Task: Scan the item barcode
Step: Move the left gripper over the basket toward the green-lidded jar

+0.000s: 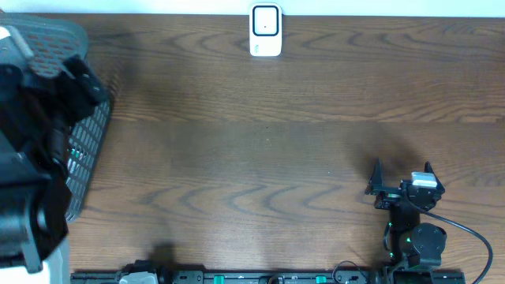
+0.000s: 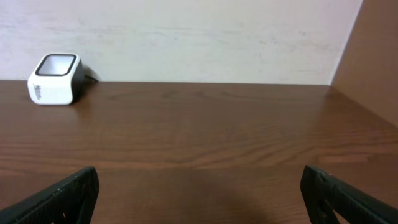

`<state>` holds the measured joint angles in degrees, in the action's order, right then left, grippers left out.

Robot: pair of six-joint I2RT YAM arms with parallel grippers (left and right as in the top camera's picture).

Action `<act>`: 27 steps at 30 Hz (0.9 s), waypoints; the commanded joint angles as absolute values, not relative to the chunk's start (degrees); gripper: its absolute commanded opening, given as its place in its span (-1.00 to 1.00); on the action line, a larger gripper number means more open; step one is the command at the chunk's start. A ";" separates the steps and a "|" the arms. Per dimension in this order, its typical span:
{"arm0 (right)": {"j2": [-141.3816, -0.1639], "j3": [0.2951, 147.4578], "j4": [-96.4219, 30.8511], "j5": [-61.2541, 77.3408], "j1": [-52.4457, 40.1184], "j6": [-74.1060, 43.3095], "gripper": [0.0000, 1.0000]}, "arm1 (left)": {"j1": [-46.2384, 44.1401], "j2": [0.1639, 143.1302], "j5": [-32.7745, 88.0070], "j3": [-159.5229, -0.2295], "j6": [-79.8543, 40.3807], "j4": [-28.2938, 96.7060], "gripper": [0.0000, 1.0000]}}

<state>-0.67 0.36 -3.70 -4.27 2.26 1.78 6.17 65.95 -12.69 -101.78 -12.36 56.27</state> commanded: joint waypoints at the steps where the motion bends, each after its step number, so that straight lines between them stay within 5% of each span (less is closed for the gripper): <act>1: -0.27 0.32 -4.03 -4.01 1.72 2.22 0.99 | 13.28 67.99 -15.05 -103.13 -15.16 58.04 0.96; 13: -0.27 0.32 -4.03 -4.01 1.72 2.22 0.98 | 30.26 76.36 -6.52 -103.15 -21.32 57.06 0.96; 27: -0.27 0.32 -4.03 -4.01 1.72 2.20 0.98 | 32.47 98.30 -5.56 -103.13 -21.76 53.65 0.96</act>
<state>-0.67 0.36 -3.73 -4.25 2.26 1.78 32.21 95.66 -5.91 -102.32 -21.17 53.58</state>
